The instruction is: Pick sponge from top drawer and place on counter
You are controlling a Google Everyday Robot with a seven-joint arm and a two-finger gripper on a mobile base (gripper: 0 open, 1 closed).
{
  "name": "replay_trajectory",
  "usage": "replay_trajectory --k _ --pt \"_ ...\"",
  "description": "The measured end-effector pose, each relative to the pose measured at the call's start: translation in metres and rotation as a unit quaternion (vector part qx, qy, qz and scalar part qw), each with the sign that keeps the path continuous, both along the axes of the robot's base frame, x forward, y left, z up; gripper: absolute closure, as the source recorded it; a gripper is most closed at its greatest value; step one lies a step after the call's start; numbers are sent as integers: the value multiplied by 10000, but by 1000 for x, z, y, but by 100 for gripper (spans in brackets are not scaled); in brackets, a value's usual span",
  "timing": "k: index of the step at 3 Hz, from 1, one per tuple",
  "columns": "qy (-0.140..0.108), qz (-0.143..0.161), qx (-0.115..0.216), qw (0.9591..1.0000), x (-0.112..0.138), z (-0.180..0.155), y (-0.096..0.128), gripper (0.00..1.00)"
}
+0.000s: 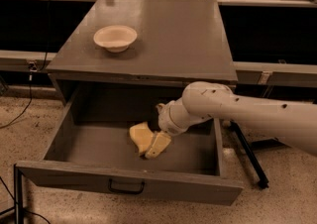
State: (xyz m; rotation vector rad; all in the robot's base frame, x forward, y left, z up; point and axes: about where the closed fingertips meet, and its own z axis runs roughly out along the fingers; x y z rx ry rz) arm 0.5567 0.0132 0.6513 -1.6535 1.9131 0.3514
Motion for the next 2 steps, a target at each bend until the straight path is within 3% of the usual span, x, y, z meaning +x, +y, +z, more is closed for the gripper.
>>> replay_trajectory --k 1,2 --pt "10 24 -32 10000 -2 6 1 0" --pt "-115 269 -171 9994 6 -27 21 0"
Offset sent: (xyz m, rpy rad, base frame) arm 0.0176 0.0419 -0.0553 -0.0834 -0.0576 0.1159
